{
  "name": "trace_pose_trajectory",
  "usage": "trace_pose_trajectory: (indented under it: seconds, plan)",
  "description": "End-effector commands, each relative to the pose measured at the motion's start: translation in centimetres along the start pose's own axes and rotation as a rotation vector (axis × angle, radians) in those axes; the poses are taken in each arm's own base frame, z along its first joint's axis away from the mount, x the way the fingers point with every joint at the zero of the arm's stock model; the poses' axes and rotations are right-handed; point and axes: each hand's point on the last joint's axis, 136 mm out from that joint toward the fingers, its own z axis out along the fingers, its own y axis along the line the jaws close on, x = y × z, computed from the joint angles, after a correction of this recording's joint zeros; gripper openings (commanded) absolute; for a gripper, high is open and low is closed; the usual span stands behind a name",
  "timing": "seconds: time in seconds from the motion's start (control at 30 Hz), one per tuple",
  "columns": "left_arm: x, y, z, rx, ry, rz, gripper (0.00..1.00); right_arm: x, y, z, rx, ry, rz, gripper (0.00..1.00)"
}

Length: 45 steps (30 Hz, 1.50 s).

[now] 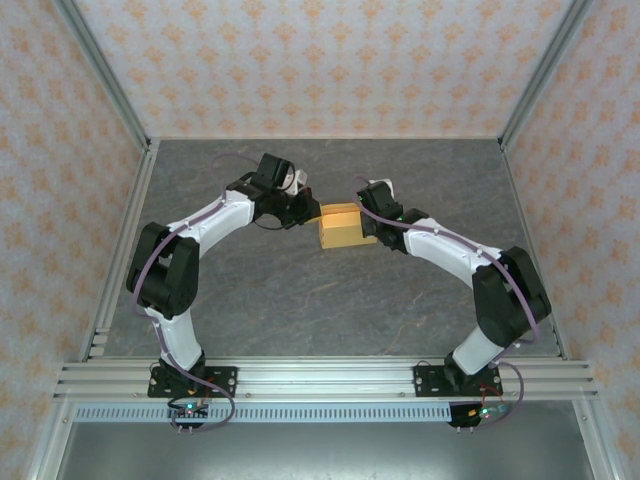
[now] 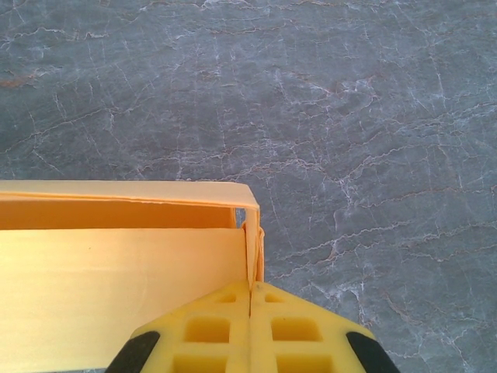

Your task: Fold the paper box

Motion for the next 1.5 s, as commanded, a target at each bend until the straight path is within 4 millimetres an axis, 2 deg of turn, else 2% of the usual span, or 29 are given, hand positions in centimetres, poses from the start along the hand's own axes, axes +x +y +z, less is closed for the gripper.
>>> trace_pose_trajectory:
  seconds: [0.0, 0.3, 0.47, 0.87, 1.07, 1.23, 1.47]
  plan:
    - [2.3, 4.4, 0.0, -0.161, 0.060, -0.041, 0.00, 6.6, 0.3, 1.1, -0.015, 0.234, -0.086, 0.00]
    - [3.3, 6.0, -0.5, -0.272, 0.047, 0.033, 0.00, 5.2, 0.7, 0.5, -0.042, 0.203, -0.050, 0.00]
    - [3.7, 6.7, -0.8, -0.344, 0.029, 0.134, 0.00, 4.6, 1.0, 0.3, -0.078, 0.191, -0.008, 0.00]
    - [4.5, 7.4, -0.5, -0.392, 0.011, 0.261, 0.00, 4.6, 0.6, 0.0, -0.153, 0.182, 0.052, 0.00]
    - [4.5, 7.5, -0.8, -0.418, -0.005, 0.293, 0.00, 3.9, 0.3, -0.5, -0.168, 0.174, 0.051, 0.02]
    - [4.3, 7.3, -1.2, -0.428, -0.015, 0.300, 0.00, 3.5, 0.1, -1.1, -0.175, 0.162, 0.042, 0.09]
    - [4.1, 6.9, -1.4, -0.428, -0.016, 0.308, 0.00, 2.7, -0.6, -1.9, -0.177, 0.147, 0.045, 0.24]
